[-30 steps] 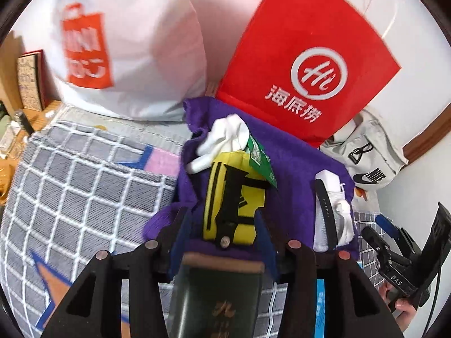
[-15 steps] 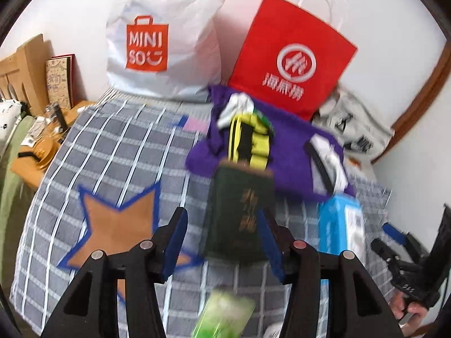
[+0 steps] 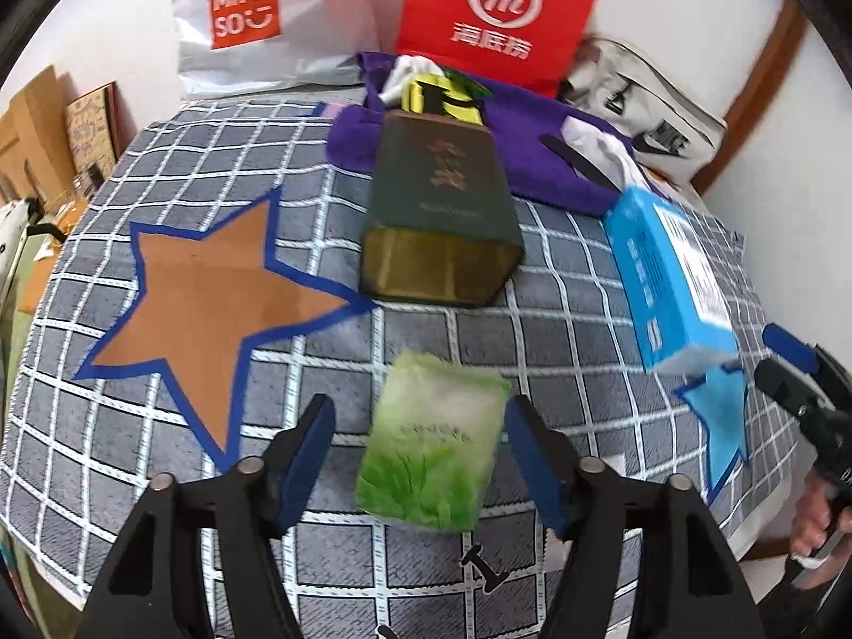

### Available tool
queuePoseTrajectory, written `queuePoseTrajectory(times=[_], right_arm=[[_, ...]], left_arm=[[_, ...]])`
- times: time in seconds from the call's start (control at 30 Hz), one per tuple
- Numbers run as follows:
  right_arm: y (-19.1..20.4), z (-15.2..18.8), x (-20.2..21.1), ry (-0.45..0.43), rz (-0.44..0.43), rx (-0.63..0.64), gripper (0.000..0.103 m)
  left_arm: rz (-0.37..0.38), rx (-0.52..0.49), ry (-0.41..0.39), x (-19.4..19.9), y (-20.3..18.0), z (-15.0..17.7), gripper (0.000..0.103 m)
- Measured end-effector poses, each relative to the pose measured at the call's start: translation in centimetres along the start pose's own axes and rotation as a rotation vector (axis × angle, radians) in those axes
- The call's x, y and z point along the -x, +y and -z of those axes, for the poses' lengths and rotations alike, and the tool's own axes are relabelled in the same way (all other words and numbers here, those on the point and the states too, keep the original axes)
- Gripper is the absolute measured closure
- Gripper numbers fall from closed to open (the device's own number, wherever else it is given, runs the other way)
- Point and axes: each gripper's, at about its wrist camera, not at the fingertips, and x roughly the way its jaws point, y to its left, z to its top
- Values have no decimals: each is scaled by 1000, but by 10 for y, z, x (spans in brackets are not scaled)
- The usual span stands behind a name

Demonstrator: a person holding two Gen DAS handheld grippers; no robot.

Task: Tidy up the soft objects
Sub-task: 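Grasp the pale green leaf-print tissue pack with the left gripper while the right tool moves to the tomato sachet, then close the right gripper on the white tomato-print sachet while the left gripper holds the pack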

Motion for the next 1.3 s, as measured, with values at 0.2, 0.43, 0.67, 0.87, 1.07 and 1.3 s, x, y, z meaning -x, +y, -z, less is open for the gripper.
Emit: queuePoseTrajectory(times=[0.2, 0.43, 0.67, 0.87, 1.07, 1.3], right_arm=[[-4, 22, 3, 6, 3, -23, 28], [3, 38, -8, 43, -29, -41, 28], [31, 46, -28, 109, -77, -21, 28], [63, 58, -51, 192, -126, -46, 28], [96, 67, -63, 211, -77, -41, 17], [130, 74, -72, 136, 90, 58, 17]], left_arm=[[-15, -63, 26, -14, -9, 13, 33], [-100, -126, 4, -30, -21, 16, 33], [-92, -61, -35, -24, -7, 9, 50], [-118, -12, -52, -15, 14, 11, 50], [-80, 61, -67, -6, 36, 15, 50], [-42, 95, -76, -2, 44, 17, 50]])
